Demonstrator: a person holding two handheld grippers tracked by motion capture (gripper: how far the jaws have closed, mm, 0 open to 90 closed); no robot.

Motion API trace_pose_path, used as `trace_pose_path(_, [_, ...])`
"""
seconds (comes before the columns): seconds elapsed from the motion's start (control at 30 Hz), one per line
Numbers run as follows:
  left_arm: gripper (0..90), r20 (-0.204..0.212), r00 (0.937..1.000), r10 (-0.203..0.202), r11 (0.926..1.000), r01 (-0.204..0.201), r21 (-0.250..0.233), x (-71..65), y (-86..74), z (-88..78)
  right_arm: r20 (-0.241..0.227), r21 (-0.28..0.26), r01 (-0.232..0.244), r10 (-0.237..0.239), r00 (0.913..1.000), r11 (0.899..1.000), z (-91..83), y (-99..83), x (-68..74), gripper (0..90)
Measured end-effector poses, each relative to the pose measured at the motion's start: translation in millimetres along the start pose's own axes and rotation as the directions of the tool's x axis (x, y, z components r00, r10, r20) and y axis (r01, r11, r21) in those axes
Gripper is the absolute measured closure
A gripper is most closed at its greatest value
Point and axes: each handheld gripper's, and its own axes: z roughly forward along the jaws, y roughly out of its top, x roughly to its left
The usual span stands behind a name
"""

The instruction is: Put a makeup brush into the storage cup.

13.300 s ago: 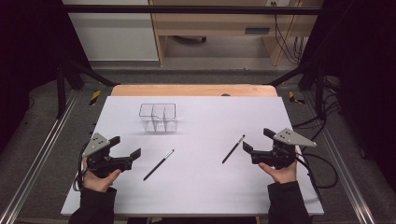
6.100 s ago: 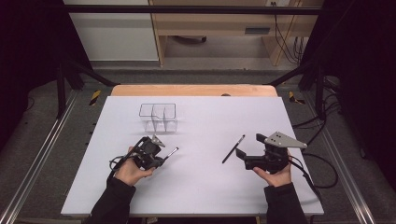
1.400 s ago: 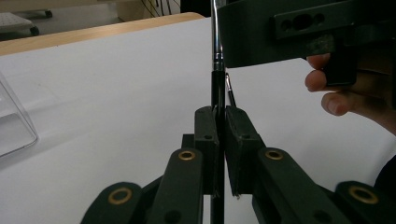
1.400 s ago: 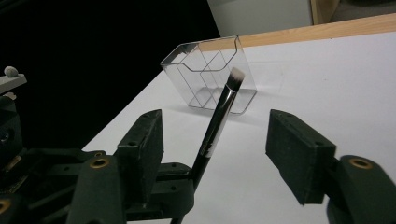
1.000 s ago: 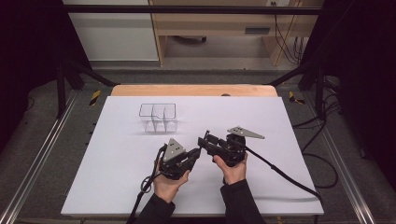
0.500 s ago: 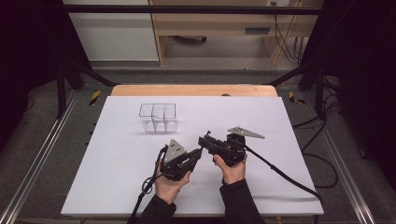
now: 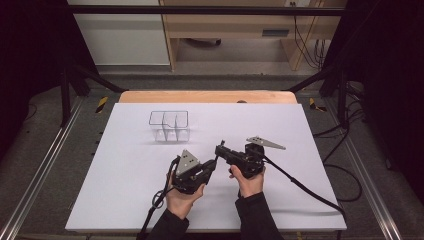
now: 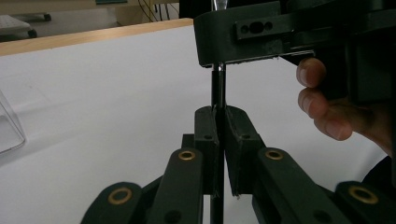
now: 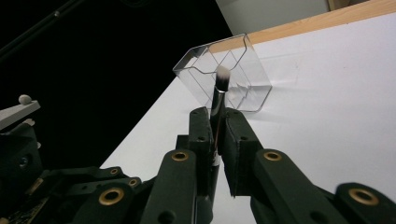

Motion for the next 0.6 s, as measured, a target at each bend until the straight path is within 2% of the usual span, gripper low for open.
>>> trace_pose_path(0.23, [82.5,0.004,1.0,0.003,1.0,-0.003,-0.006,1.4,0.8,-0.3,-0.009,-0.003,0.011,-0.011,0.9999,1.0,-1.0,-0.1,0.4,83.8])
trace_pose_path(0.4, [68.4,-0.007,0.9999,0.009,0.9999,-0.009,0.009,3.3,4.6,-0.5,-0.019,-0.01,0.032,-0.033,0.9993,0.999,-1.2,-0.8,0.7,83.8])
trace_pose_path(0.6, [66.2,0.0,0.9996,0.029,0.9991,-0.029,0.032,-0.4,11.6,4.5,-0.039,-0.018,0.062,-0.062,0.9973,0.998,-3.4,-0.9,2.2,83.9])
